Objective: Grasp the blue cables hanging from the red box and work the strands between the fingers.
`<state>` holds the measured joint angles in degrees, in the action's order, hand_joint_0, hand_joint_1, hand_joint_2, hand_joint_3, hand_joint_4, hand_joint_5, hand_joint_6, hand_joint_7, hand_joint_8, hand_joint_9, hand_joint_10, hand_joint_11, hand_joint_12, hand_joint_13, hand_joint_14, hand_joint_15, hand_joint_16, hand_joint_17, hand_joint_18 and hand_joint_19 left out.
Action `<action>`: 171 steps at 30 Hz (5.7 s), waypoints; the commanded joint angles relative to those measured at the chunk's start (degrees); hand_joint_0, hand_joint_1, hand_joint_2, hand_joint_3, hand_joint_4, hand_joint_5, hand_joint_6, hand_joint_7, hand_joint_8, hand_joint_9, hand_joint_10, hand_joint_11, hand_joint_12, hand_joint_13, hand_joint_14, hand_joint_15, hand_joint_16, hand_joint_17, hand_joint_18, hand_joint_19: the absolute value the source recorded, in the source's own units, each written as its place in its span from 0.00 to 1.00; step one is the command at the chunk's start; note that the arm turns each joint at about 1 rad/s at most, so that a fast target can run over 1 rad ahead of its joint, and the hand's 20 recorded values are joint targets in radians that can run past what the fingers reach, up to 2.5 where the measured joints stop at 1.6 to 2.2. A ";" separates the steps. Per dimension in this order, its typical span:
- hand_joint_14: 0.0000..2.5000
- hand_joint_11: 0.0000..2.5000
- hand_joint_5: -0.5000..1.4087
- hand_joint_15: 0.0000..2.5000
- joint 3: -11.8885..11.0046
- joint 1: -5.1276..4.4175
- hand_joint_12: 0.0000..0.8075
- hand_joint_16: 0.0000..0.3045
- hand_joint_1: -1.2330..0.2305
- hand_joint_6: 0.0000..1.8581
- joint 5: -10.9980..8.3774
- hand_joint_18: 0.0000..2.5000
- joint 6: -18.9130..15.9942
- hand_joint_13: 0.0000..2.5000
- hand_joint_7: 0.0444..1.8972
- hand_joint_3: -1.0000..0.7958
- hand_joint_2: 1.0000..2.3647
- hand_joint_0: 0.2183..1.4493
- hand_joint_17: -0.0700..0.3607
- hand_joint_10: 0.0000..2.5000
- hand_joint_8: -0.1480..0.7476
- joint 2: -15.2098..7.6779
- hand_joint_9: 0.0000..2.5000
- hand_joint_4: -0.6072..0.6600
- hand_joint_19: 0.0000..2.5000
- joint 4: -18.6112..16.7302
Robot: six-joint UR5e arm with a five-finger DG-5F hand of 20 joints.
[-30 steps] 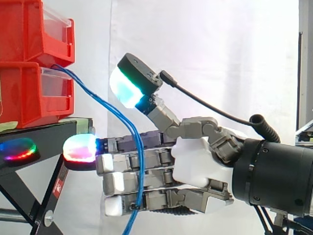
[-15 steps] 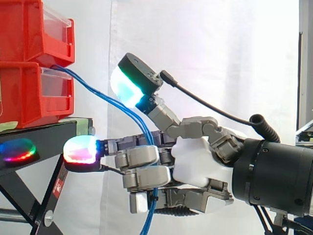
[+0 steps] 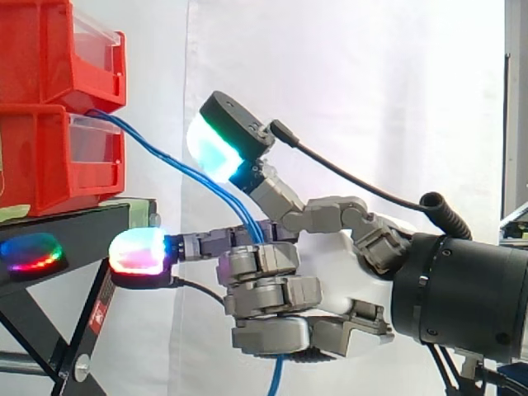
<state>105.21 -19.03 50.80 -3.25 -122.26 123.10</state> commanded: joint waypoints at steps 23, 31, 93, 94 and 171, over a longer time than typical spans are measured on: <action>1.00 1.00 0.38 0.68 -0.44 0.14 0.88 0.79 0.47 0.01 0.00 0.94 0.09 0.77 0.39 0.00 0.00 0.46 0.58 1.00 0.78 0.00 0.63 0.81 0.30 -0.40; 1.00 1.00 0.38 0.68 -0.62 0.22 0.87 0.78 0.46 0.01 -0.09 0.95 0.70 0.77 0.48 0.00 0.00 0.46 0.58 1.00 0.76 0.00 0.64 0.80 0.30 -0.22; 1.00 1.00 0.37 0.69 -7.82 -0.04 0.83 0.75 0.45 0.00 6.33 0.94 4.13 0.76 0.63 0.01 0.00 0.46 0.56 1.00 0.74 0.00 0.63 0.77 0.31 22.45; 1.00 1.00 0.37 0.69 -7.82 -0.04 0.83 0.73 0.45 0.00 6.42 0.94 4.13 0.76 0.63 0.01 0.00 0.46 0.55 1.00 0.74 0.00 0.63 0.77 0.31 22.45; 1.00 1.00 0.37 0.69 -7.82 0.14 0.80 0.71 0.46 0.00 6.33 0.94 4.13 0.75 0.62 0.01 0.00 0.45 0.54 1.00 0.73 0.00 0.63 0.77 0.30 22.71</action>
<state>97.36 -18.90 57.11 0.88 -122.26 145.81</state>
